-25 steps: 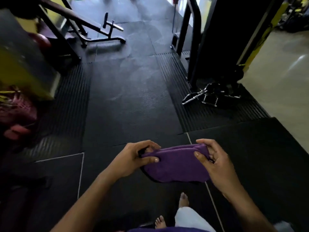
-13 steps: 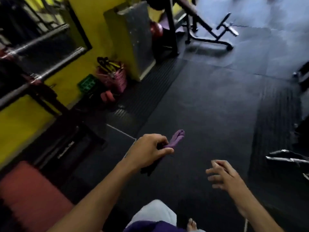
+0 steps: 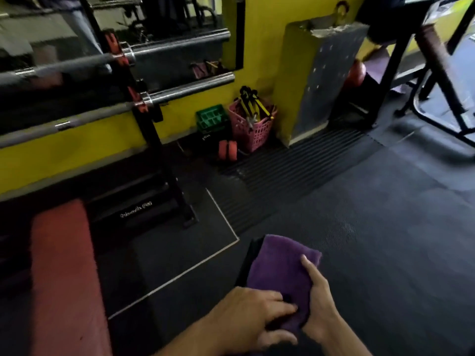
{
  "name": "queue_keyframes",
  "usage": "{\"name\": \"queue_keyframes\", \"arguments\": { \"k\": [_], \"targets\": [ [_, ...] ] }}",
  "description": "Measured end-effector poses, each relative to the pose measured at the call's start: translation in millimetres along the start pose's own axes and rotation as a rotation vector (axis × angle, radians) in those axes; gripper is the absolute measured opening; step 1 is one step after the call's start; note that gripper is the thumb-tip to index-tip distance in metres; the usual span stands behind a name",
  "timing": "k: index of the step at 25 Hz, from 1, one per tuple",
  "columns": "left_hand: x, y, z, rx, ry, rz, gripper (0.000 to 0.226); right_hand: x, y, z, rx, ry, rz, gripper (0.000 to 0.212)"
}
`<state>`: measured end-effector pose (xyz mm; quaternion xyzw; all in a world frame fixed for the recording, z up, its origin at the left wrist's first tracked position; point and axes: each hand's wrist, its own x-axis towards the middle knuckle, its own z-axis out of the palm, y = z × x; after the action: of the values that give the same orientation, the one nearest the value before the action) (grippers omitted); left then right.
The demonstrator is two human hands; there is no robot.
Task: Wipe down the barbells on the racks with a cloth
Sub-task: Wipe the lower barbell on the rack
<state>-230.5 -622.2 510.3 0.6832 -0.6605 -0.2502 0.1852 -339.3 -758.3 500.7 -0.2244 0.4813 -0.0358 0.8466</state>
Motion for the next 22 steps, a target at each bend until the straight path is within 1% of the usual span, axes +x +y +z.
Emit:
{"name": "queue_keyframes", "arguments": {
  "k": [2,4,6,10,13,15,18,22],
  "targets": [
    [12.0,-37.4,-34.0,-0.061,0.119,-0.062,0.059,24.8,-38.2,21.6,0.029,-0.022,-0.025,0.065],
    [22.8,-70.0,-68.0,-0.063,0.182,-0.167,0.061,41.3,-72.6,47.5,0.027,-0.060,-0.074,0.066],
    [31.1,-99.3,-98.7,-0.068,0.271,-0.283,0.059,63.6,-105.8,72.4,0.007,-0.065,-0.117,0.062],
    [45.1,-165.6,-147.0,-0.147,0.478,-0.455,0.051,114.9,-169.1,129.7,-0.043,-0.079,-0.185,0.056],
    [66.1,-226.8,-175.8,-0.211,0.504,-0.558,0.047,167.6,-219.9,180.1,-0.053,-0.092,-0.221,0.051],
    [78.7,-254.0,-192.8,-0.193,0.477,-0.600,0.045,198.9,-249.7,205.2,-0.025,-0.073,-0.227,0.051],
    [111.1,-308.5,-228.4,-0.090,0.443,-0.641,0.060,251.1,-296.2,244.6,-0.061,-0.064,-0.240,0.052],
    [157.4,-377.9,-283.2,-0.024,0.514,-0.657,0.070,315.8,-343.9,283.1,-0.115,0.015,-0.241,0.057]
  ]
}}
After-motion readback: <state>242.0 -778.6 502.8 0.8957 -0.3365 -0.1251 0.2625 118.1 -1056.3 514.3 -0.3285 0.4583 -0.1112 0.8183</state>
